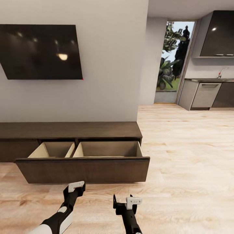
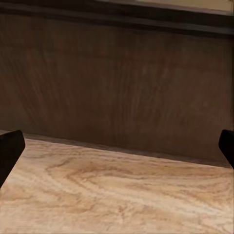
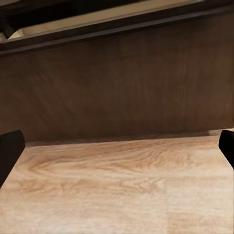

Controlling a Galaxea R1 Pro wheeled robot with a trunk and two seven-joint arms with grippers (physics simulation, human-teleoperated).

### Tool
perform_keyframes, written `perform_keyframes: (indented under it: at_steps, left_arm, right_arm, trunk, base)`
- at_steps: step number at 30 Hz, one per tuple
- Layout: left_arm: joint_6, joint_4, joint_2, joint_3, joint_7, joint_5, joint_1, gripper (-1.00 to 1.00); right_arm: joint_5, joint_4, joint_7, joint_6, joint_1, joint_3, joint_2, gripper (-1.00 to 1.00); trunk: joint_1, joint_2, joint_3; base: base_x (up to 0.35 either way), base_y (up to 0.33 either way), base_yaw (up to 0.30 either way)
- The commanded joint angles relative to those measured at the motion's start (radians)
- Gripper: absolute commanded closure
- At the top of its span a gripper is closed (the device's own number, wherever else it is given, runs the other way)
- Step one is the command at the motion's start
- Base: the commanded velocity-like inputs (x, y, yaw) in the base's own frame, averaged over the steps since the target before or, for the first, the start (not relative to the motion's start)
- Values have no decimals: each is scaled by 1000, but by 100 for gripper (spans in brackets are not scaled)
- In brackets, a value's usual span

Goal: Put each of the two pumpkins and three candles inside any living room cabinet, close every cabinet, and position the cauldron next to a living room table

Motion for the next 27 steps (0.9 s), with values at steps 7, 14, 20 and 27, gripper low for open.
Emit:
perform_keyframes:
  at_steps: [7,14,20,27]
  left_arm:
    - [-35,6,-2,-23,17,-38,-1,-100]
    - [-41,7,-2,-27,23,-62,-1,-100]
    - [-42,8,-4,-28,24,-133,-1,-100]
    - [-42,2,-4,-27,24,-149,-1,-100]
  right_arm:
    - [10,-6,-15,-68,-6,-4,0,-100]
    - [8,-2,-20,-105,-6,-105,0,-100]
    - [6,-3,-20,-128,-6,-155,-1,-100]
    - [4,-1,-20,-122,-6,-158,0,-100]
  trunk:
    - [27,-50,-23]
    - [54,-99,-45]
    - [77,-141,-64]
    - [84,-155,-70]
  base:
    - [0,0,0]
    - [0,0,0]
    - [0,0,0]
    - [0,0,0]
